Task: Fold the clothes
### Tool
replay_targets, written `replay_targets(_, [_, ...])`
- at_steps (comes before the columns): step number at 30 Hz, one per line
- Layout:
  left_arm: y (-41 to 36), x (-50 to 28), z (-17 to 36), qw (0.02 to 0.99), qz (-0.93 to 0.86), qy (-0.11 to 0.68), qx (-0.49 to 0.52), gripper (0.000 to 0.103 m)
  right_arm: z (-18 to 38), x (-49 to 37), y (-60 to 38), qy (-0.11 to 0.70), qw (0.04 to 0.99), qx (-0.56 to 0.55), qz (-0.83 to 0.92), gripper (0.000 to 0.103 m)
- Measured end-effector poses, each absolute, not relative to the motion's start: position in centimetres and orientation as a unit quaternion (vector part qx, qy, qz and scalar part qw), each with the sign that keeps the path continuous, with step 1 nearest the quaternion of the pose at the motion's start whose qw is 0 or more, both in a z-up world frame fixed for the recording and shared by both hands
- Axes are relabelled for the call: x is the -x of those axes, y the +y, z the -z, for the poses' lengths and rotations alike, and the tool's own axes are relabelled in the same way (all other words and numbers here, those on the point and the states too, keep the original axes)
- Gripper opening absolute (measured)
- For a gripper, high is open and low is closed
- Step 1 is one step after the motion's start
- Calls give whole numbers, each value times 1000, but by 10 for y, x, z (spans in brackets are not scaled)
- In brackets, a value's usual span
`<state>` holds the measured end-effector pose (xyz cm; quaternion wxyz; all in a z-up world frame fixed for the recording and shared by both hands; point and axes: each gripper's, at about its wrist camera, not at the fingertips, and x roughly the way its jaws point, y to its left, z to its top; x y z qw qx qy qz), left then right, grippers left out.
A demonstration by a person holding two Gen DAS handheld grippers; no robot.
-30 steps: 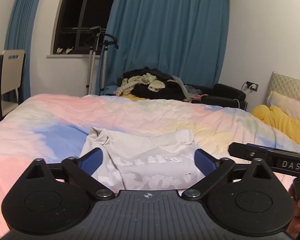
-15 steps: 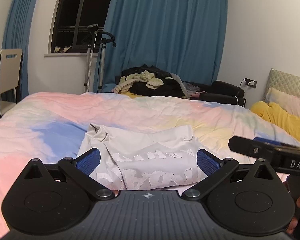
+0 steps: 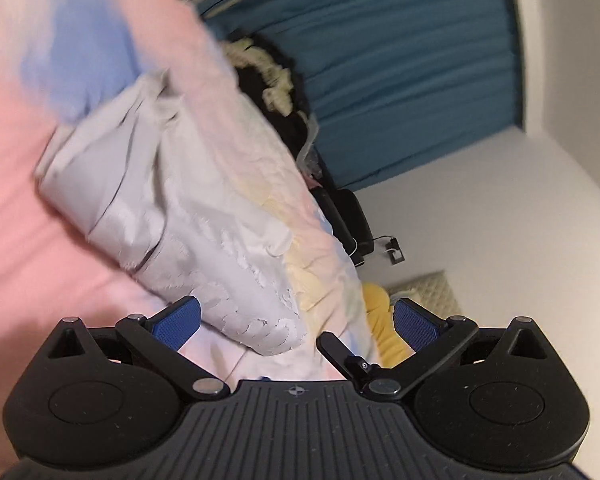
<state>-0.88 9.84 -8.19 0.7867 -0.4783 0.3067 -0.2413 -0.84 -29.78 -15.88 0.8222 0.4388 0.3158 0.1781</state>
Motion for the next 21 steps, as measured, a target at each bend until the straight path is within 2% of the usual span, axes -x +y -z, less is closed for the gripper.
replay_targets(5, [111, -24, 132, 726, 149, 360, 566, 103, 183, -19, -304, 325, 768, -528, -157, 103])
replay_targets(13, [129, -53, 156, 687, 113, 326, 640, 102, 197, -59, -308, 315, 738, -586, -114, 103])
replay_targets(16, [126, -58, 154, 695, 120, 322, 632, 101, 197, -69, -309, 302, 738, -593, -110, 97])
replay_targets(17, [126, -58, 152, 699, 121, 322, 627, 100, 198, -70, -308, 305, 744, -586, -106, 84])
replay_targets(18, [125, -59, 151, 703, 122, 321, 623, 97, 199, -70, -307, 307, 749, -578, -102, 62])
replay_targets(20, [124, -60, 148, 712, 124, 325, 610, 90, 203, -71, -306, 311, 751, -575, -96, 43])
replay_targets(21, [124, -59, 147, 713, 123, 326, 609, 84, 206, -71, -306, 312, 749, -577, -94, 37])
